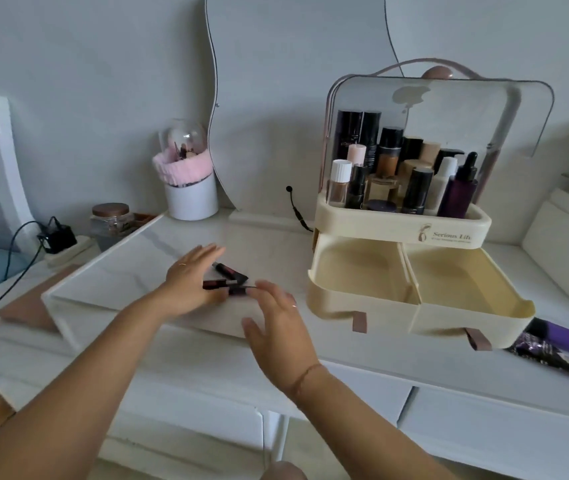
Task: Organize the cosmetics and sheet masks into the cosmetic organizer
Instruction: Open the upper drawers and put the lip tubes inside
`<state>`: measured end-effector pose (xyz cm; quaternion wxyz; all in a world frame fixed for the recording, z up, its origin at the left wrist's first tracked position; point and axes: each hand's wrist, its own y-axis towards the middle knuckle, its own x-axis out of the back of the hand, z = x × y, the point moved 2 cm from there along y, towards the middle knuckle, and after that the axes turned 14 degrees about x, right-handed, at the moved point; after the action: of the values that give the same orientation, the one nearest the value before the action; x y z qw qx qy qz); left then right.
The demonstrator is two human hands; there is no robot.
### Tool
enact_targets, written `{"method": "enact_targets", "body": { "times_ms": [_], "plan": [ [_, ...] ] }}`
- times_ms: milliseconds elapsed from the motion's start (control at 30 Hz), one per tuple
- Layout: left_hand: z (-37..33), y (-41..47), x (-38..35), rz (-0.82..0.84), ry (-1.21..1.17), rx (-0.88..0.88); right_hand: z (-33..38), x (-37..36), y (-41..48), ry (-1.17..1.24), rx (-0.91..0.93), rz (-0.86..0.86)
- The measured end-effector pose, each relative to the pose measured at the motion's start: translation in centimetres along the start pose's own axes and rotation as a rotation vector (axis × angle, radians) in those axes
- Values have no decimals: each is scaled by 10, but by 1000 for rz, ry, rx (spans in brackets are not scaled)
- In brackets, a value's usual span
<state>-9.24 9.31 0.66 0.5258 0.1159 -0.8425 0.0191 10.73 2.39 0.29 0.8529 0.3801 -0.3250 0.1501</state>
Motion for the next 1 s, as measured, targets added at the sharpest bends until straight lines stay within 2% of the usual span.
{"method": "enact_targets", "body": {
  "times_ms": [67, 133, 233, 367, 500, 767, 867, 1000],
  "plan": [
    [5, 11, -6, 151, 43, -17, -18, -12, 28, -128, -51, 60],
    [8, 15, -10, 222, 27, -26, -35, -18, 44, -170, -141, 103],
    [14, 16, -12, 98, -30, -57, -48, -21, 48, -213, -210, 135],
    [15, 7, -12, -71, -128, -118, -52, -17, 48, -157, -298, 79],
    [15, 2, -12, -124, -131, -76, -51, -17, 47, -161, -356, 76],
    [11, -23, -11, -165, -7, 36, -42, -16, 37, -58, -406, -51],
    [1, -40, -4, -174, -126, 83, -27, -10, 25, -37, -341, -128],
    [-33, -66, 12, -216, -387, 32, 13, 0, -18, -42, -83, -225]
  ]
}}
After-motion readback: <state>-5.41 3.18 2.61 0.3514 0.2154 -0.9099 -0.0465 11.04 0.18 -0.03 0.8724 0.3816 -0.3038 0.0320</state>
